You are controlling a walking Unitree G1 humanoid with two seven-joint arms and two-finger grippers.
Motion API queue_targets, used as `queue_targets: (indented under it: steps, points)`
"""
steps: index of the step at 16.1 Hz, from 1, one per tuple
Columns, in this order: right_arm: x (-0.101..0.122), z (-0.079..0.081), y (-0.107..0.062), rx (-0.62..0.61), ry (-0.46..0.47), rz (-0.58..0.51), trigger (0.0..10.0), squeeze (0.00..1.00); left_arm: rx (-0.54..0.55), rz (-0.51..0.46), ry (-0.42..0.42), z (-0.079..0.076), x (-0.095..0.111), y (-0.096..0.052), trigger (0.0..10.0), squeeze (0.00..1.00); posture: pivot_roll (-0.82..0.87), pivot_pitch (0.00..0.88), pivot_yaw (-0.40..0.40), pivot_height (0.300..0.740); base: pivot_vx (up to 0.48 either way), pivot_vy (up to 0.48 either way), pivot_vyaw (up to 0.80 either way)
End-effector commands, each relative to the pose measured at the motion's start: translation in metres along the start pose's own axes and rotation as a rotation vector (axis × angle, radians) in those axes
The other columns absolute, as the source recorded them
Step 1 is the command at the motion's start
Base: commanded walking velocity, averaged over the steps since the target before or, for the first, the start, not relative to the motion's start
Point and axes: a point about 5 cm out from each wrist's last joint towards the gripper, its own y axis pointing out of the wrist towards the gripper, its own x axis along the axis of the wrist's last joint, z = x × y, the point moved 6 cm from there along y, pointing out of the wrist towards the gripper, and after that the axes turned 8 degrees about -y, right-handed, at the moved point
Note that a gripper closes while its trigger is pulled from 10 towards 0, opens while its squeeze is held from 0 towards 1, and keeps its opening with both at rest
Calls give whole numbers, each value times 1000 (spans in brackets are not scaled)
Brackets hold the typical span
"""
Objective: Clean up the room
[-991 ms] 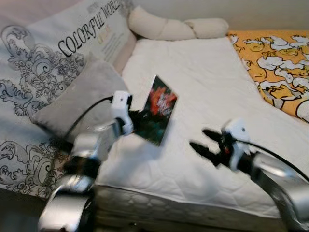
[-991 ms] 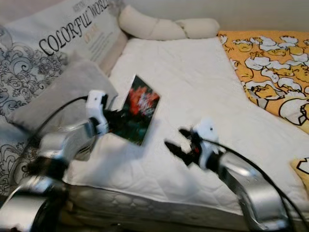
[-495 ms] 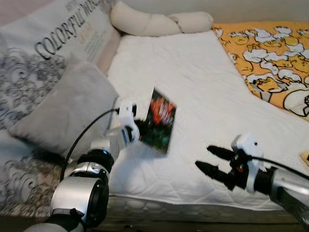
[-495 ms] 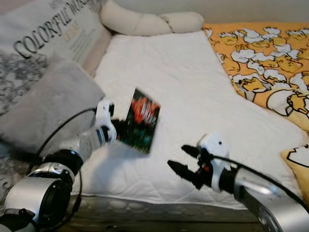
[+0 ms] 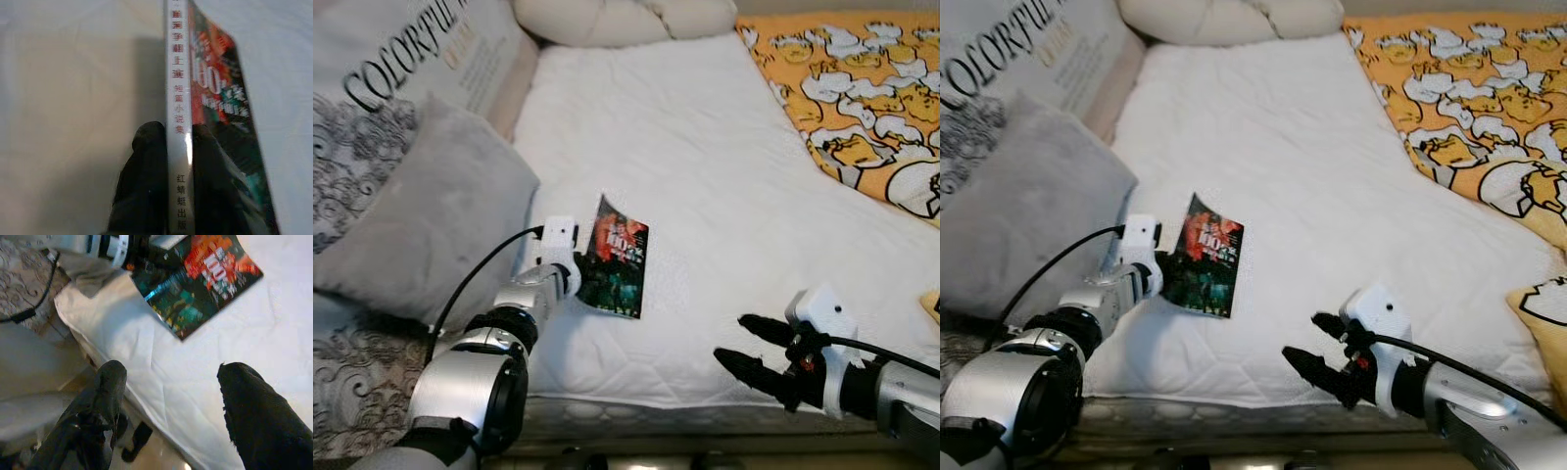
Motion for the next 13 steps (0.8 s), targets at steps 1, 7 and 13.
queue_targets:
  steps: [1, 7, 13]
  points:
    - [0, 2, 0, -3, -10, 8, 10000, 0, 43, -14, 24, 11, 7, -2, 10000, 1000, -322, 132, 96, 740, 0, 0, 0]
    - [0, -3, 5, -34, -12, 6, 10000, 0, 101, 23, 58, 31, -5, -7, 10000, 1000, -309, 118, 97, 740, 0, 0, 0]
    - [5, -15, 19, -83, -16, -27, 10000, 0, 130, -69, 187, 55, 28, -18, 10000, 1000, -240, 68, 83, 740, 0, 0, 0]
